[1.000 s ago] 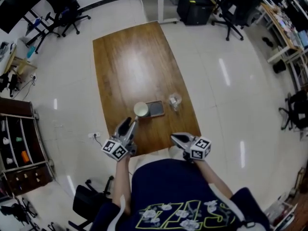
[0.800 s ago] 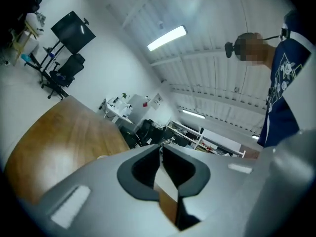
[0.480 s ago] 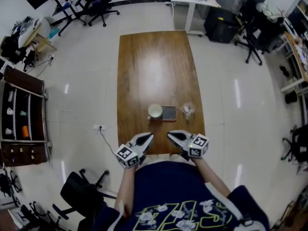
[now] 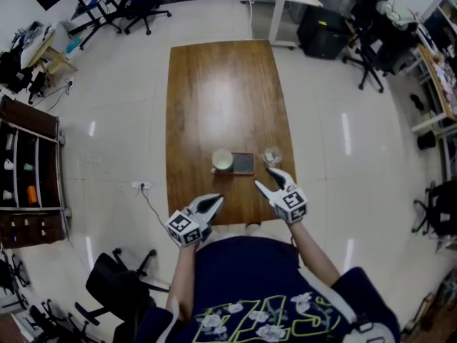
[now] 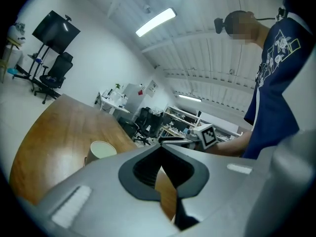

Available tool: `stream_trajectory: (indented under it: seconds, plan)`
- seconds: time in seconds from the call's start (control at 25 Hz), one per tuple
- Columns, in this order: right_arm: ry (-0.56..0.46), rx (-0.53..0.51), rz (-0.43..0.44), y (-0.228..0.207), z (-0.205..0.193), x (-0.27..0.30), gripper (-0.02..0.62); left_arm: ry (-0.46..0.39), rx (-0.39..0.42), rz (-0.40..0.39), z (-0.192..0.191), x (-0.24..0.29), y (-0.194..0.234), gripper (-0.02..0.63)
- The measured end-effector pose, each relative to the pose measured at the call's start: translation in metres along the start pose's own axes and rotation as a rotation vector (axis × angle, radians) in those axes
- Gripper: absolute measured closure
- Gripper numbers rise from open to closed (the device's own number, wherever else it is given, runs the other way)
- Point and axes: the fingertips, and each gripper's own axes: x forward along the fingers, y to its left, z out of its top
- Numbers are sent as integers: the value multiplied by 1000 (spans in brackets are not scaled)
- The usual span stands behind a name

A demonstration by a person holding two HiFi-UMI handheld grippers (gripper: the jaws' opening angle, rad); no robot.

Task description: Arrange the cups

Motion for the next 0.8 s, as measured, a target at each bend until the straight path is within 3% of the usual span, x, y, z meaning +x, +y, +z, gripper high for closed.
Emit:
stream_trajectory:
  seconds: [0.08, 0.16, 0.24, 0.4, 0.48, 0.8]
  plan:
    - [100, -104, -163, -53, -10, 12, 212, 17, 8, -18, 2, 4, -6, 604]
    - [190, -101, -228, -98, -23, 34, 156, 37, 15, -34, -3, 4, -11, 604]
    - [311, -42, -230, -130, -51, 58, 113, 43, -9, -29, -9, 4, -15, 604]
    - [546, 11, -204, -149, -102, 77, 114, 91, 15, -20, -22, 5, -20, 604]
    - [585, 3, -190, -144, -109, 81, 187, 127, 33, -5, -32, 3, -20, 604]
    - [485, -100, -42, -80, -72, 112, 193, 111, -14, 82, -35, -20, -4, 604]
